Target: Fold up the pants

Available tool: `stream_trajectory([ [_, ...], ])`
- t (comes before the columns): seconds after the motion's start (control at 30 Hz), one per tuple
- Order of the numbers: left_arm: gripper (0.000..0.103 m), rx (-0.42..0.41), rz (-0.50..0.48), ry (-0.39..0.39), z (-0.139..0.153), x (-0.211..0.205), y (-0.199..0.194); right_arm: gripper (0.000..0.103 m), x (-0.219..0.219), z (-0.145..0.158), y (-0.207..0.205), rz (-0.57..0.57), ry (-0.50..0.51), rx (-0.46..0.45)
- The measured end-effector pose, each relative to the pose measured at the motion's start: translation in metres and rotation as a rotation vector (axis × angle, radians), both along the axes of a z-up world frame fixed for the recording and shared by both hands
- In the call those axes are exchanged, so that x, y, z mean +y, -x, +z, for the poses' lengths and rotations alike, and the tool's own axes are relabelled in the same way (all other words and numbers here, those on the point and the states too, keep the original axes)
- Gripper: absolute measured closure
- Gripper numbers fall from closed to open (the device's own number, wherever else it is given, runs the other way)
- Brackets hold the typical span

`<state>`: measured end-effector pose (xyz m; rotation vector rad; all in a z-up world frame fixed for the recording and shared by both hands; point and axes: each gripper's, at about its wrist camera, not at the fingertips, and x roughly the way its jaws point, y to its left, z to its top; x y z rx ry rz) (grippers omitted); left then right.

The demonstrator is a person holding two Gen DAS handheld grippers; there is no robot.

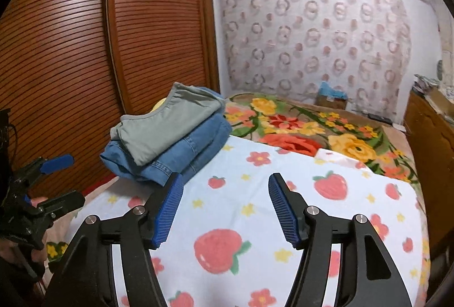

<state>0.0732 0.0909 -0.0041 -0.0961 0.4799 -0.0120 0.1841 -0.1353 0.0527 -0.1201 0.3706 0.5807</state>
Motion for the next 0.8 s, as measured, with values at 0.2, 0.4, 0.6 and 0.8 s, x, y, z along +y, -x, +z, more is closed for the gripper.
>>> stream_trajectory([
  [0.2, 0.000, -0.009, -0.031, -0.022, 0.007, -0.023, 0.007, 0.038, -0.024, -0.007, 0.034, -0.066, -0.017, -0.010],
  [0.4, 0.000, -0.004, -0.045, -0.029, 0.011, -0.042, 0.011, 0.038, -0.036, -0.010, 0.066, -0.141, -0.037, -0.014],
  [0.6, 0.000, -0.002, -0.054, -0.040, 0.017, -0.054, 0.013, 0.038, -0.045, -0.007, 0.090, -0.203, -0.071, -0.009],
  [0.8, 0.000, -0.015, -0.056, -0.045, 0.024, -0.063, 0.017, 0.038, -0.045, -0.001, 0.111, -0.272, -0.074, -0.019],
])
